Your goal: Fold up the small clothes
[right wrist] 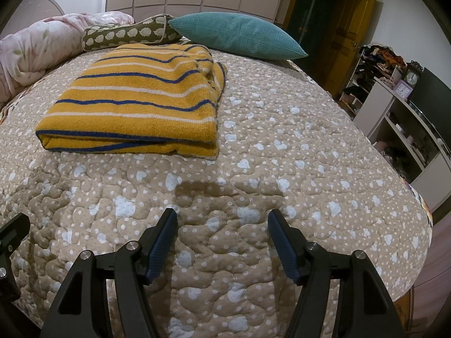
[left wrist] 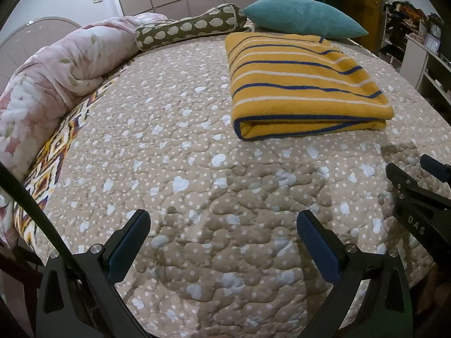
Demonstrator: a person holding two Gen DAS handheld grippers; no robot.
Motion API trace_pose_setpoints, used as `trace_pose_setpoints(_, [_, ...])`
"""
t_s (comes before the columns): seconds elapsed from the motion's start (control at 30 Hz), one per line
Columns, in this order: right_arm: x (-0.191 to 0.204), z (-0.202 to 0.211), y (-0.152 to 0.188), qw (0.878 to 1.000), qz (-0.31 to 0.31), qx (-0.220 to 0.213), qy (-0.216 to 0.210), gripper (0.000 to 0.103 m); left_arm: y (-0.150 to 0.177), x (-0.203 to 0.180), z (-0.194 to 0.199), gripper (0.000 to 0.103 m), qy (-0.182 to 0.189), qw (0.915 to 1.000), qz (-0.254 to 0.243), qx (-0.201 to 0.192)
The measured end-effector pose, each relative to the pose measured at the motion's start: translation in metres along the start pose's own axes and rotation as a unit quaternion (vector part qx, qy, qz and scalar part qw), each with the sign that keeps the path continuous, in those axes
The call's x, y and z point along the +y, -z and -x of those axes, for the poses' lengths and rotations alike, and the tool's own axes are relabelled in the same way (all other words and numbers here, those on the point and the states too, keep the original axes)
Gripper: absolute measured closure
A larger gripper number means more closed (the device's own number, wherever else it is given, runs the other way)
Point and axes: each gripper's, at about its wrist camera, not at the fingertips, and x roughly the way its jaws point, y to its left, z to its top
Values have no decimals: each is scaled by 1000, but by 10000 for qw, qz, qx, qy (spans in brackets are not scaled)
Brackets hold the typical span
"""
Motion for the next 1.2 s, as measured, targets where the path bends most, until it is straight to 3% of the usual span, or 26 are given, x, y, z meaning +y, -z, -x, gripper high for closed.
trace_pose_setpoints(0.33, [1,0,-1,10000,26,0,24,32,1,4,-2,0,21,9999,22,114])
trace_pose_setpoints(0.67, [-1,1,0,10000,-66,43,-46,32,2,8,-7,0,842,9927,291,814])
trace_pose_setpoints(1.2, [0,-1,-1,10000,-59,53,-13,31,7,15,8,0,1060,9844,352,1362])
